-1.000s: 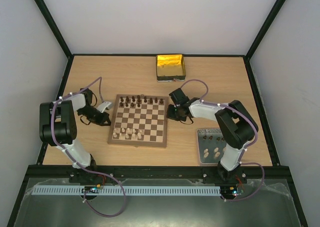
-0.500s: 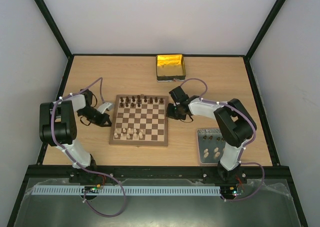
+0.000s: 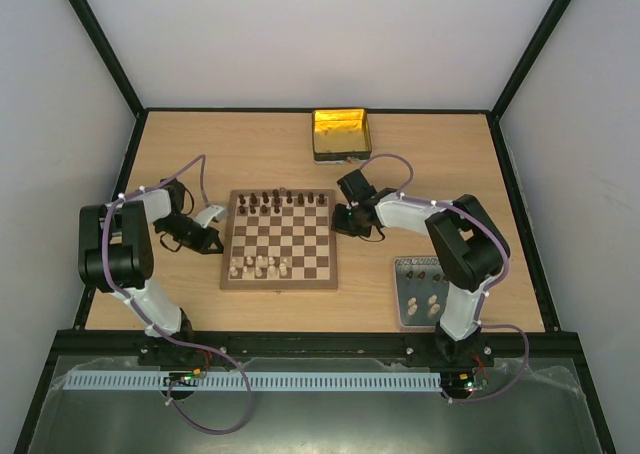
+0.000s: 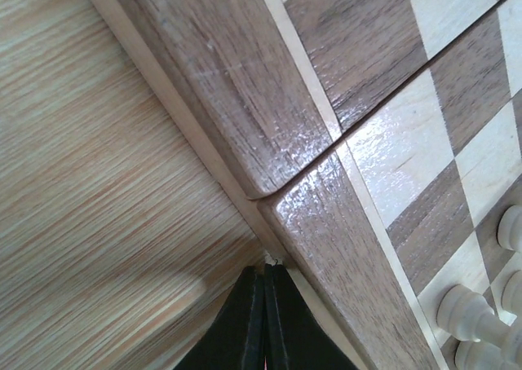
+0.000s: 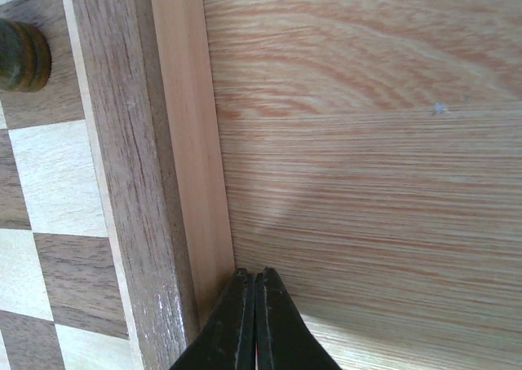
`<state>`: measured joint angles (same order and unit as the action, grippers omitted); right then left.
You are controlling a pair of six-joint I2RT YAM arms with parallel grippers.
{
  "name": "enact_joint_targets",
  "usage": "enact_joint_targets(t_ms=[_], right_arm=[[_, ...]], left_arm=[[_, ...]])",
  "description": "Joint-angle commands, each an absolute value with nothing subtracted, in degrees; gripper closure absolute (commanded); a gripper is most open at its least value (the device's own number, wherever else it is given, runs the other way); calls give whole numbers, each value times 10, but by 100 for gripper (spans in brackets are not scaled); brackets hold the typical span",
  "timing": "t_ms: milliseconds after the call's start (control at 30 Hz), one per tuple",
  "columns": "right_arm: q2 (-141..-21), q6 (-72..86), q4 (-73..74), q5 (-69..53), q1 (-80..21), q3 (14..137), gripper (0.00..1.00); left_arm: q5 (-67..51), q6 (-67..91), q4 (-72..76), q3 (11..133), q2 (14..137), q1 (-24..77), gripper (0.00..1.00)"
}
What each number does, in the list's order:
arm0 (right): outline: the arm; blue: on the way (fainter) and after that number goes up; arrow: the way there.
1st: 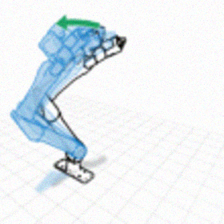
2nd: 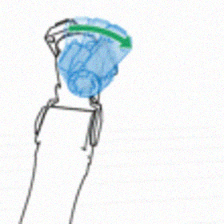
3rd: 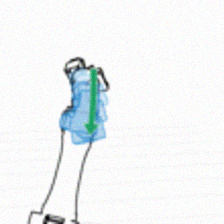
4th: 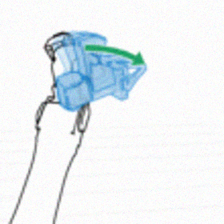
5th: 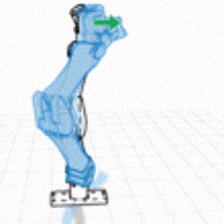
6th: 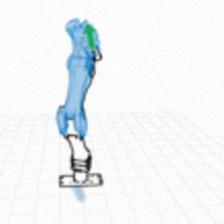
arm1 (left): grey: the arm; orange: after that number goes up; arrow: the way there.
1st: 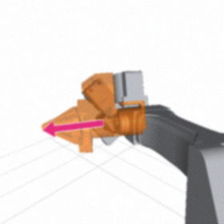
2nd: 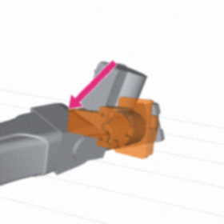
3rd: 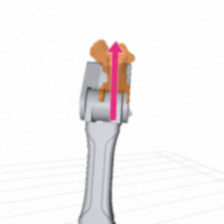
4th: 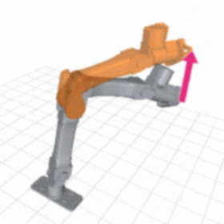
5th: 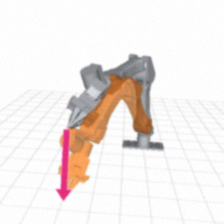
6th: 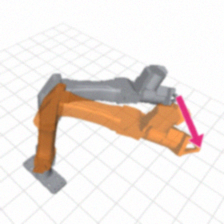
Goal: Set up the chess pieces on the board
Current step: Move the chessboard to the center of the board.
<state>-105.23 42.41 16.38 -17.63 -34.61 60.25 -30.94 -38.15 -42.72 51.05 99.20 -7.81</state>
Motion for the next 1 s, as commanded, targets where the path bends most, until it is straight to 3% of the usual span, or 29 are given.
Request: enact_joint_targets(t_ms=[0,267,500,667,867,967], right_arm=[[-1088,419,184,-196,-355,592,98],[-1078,420,192,-178,-355,578,98],[-1007,435,225,-103,-352,552,98],[-928,439,260,-51,-345,534,97],[-873,441,289,-49,-343,513,92],[-872,444,275,-72,-343,487,97]], left_arm=[[-301,-394,-428,478,1032,-69,98],[-280,-376,-407,479,1032,-73,98],[-261,-361,-394,509,1035,-126,66],[-260,-366,-393,519,1029,-154,56],[-256,-357,-385,521,1019,-159,55],[-253,-350,-380,521,1005,-161,52]])
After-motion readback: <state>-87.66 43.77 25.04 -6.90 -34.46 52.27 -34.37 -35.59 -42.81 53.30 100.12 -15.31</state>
